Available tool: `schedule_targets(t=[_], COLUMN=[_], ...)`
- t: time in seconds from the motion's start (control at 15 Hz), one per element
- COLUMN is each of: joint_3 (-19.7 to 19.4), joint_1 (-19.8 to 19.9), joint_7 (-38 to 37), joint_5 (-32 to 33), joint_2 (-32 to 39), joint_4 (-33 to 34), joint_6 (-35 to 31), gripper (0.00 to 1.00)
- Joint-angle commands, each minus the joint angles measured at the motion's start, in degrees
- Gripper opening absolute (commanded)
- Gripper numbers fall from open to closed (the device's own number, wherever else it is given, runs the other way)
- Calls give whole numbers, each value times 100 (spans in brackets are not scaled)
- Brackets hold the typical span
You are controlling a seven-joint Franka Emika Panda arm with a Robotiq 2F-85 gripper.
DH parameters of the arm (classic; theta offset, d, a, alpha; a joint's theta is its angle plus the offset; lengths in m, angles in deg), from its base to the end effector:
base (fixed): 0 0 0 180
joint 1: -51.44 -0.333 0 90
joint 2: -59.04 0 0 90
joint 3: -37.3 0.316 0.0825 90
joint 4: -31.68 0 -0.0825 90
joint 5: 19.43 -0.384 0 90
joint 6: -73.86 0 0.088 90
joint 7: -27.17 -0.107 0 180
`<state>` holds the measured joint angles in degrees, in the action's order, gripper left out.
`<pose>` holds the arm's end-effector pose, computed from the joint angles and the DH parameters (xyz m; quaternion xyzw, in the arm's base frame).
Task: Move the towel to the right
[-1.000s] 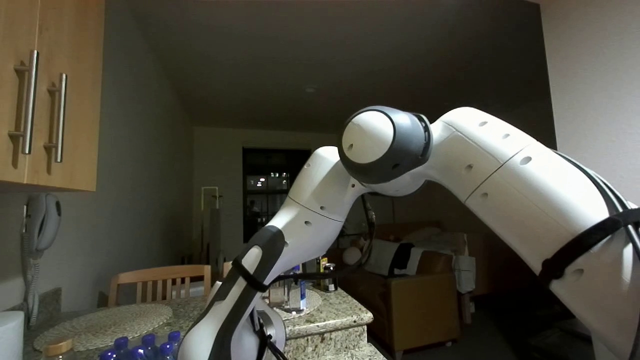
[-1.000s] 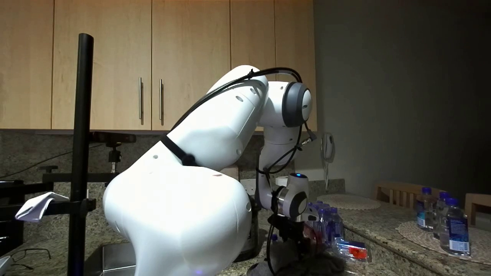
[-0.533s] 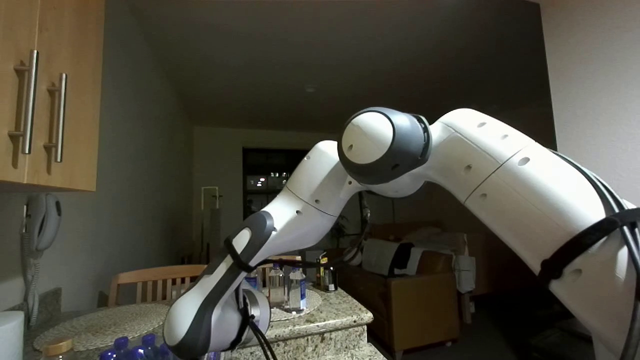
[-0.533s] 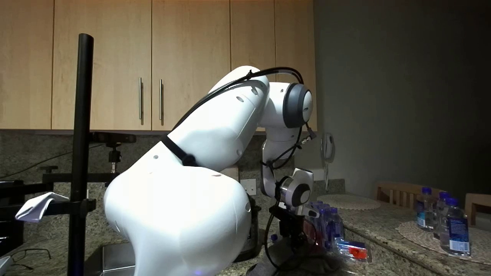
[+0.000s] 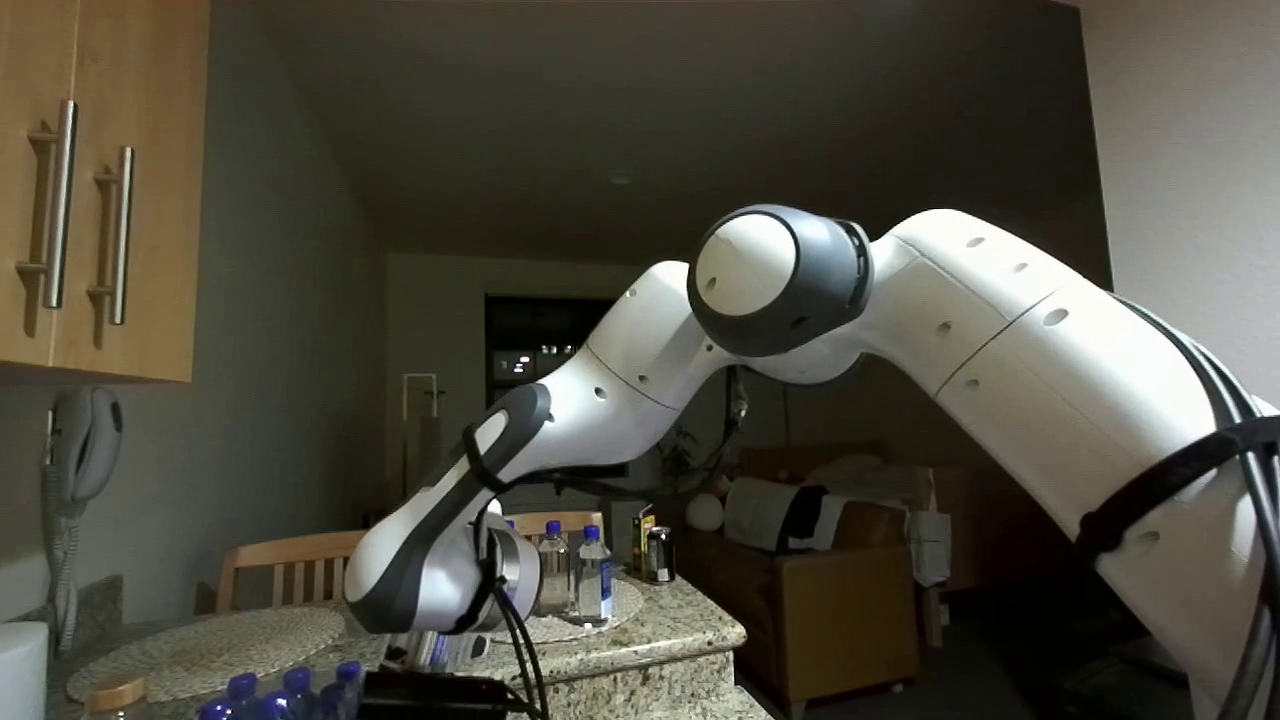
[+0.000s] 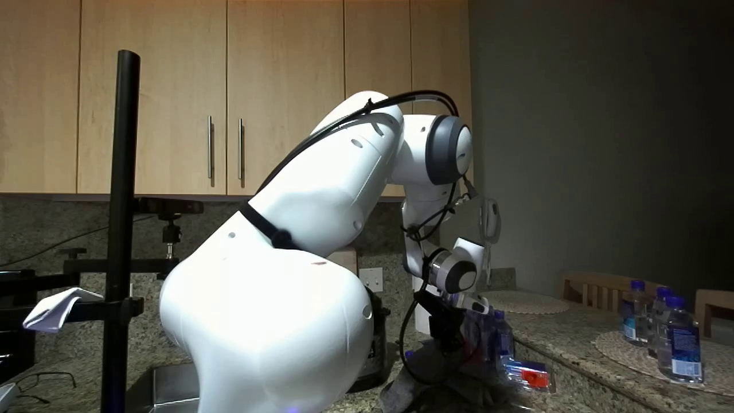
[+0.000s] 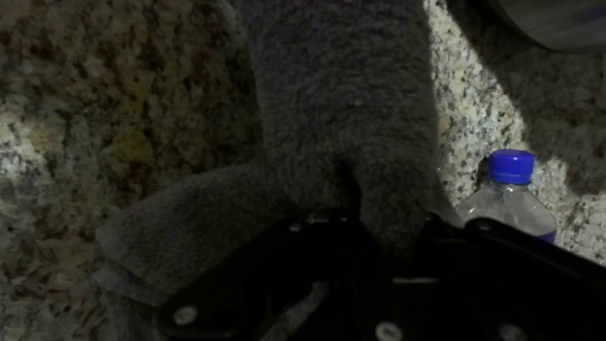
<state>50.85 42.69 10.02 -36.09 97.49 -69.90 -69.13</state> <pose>0.6221 0.2392 0.1958 -0.9817 0.0953 0.0283 0.1622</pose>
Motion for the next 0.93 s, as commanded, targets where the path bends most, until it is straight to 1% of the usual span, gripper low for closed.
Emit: schedule_targets(t=[0.0,0.13,0.53,0.67,0.87], joint_3=[113,95,-249,-388,-573], joint_1=[191,239,362,403,479], joint_7=[413,587,1016,1174,1399], joint_5=[-269,-255,-95,-16,38], joint_2=[-540,-750,-1139,-1169,-1009], joint_4=[-136,-60,574,844,1351], joint_6=[612,1056,2527,2919,3399], gripper=[11,11,11,11,11])
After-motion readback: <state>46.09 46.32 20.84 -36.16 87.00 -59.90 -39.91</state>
